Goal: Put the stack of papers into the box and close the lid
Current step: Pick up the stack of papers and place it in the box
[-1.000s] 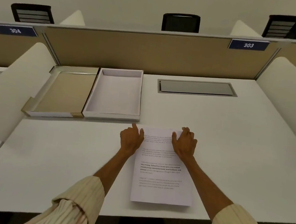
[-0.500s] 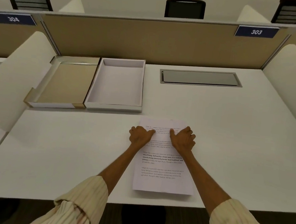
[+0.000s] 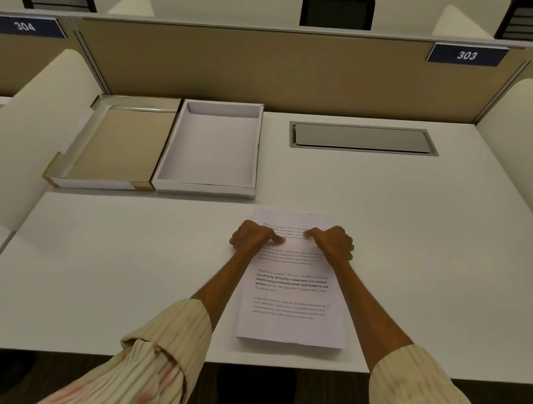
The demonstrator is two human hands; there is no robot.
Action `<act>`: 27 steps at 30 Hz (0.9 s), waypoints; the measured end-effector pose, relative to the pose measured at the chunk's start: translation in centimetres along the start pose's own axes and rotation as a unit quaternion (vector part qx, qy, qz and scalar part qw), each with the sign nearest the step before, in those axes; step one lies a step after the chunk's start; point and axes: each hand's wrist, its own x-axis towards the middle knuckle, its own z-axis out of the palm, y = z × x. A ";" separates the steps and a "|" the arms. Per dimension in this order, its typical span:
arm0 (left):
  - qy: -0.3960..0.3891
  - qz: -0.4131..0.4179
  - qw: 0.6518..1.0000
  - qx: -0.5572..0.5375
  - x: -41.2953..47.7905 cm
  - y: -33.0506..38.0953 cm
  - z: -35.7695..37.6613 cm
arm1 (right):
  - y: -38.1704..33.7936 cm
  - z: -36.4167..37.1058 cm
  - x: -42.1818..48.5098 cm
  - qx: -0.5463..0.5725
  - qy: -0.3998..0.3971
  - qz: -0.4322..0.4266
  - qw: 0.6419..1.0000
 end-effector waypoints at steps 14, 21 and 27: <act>-0.056 0.016 0.993 -0.101 0.9 0.2 -1.2 | 0.7 0.9 0.3 0.030 0.032 0.012 0.999; -0.107 0.025 0.963 -0.246 1.5 -2.0 -1.4 | 1.4 1.0 0.5 0.048 0.041 -0.005 0.998; -0.083 0.039 0.936 -0.340 0.7 -2.6 0.3 | 2.2 0.7 0.8 0.072 0.033 -0.023 0.997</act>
